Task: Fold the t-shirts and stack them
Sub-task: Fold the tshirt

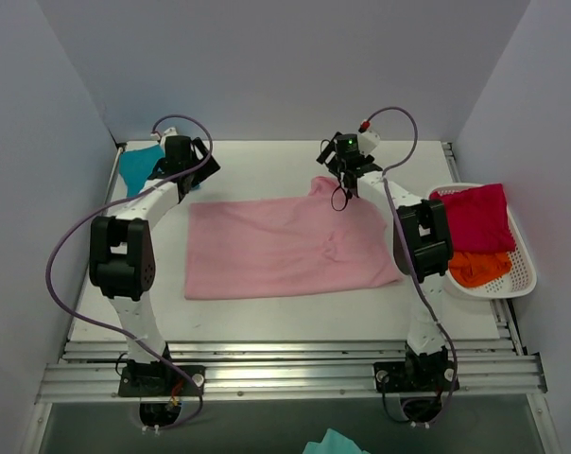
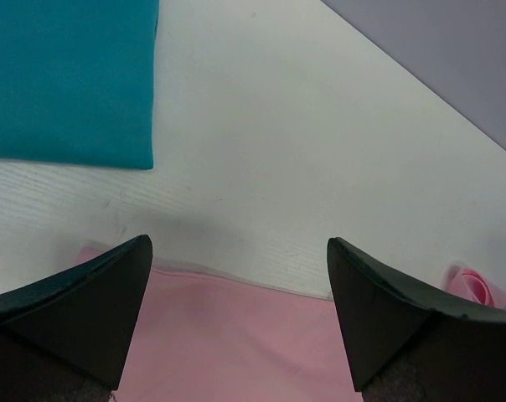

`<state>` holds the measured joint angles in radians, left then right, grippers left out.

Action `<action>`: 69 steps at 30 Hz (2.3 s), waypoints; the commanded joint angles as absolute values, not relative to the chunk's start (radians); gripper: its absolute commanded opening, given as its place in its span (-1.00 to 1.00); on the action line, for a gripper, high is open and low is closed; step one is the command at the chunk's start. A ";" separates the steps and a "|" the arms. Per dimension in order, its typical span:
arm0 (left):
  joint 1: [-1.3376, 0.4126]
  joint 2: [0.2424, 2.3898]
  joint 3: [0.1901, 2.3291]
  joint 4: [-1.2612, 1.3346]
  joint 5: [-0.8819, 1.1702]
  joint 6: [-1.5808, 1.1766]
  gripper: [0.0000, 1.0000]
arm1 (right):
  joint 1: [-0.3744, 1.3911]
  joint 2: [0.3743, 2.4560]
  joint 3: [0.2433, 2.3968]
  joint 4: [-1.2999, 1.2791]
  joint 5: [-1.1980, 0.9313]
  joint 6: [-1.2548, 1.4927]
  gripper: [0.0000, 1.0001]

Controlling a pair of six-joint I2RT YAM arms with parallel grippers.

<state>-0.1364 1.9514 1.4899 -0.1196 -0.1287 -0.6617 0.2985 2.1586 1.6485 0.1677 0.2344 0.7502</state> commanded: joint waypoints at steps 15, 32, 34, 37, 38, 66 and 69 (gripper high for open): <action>-0.112 1.988 1.528 -0.038 -0.057 -0.621 0.90 | 0.296 2.236 1.632 0.193 0.262 0.795 0.52; -0.112 2.000 1.523 -0.035 -0.067 -0.617 0.92 | 0.276 2.368 1.753 0.193 0.222 0.810 0.41; -0.113 2.005 1.523 -0.035 -0.071 -0.617 0.92 | 0.276 2.365 1.753 0.202 0.221 0.808 0.16; -0.112 2.009 1.523 -0.040 -0.075 -0.620 0.93 | 0.272 2.359 1.746 0.213 0.219 0.802 -0.23; -0.113 2.010 1.520 -0.041 -0.077 -0.621 0.93 | 0.270 2.362 1.746 0.213 0.216 0.799 -0.57; -0.110 1.996 1.465 -0.278 -0.262 -0.723 0.89 | 0.259 2.352 1.698 0.258 0.160 0.827 -1.00; -0.112 2.011 1.477 -0.270 -0.261 -0.723 0.83 | 0.256 2.350 1.695 0.256 0.156 0.827 -1.00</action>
<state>-0.1169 2.0090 1.4548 -0.2787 -0.2436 -0.7189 0.2665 2.3688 1.7084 0.2478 0.1665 0.8185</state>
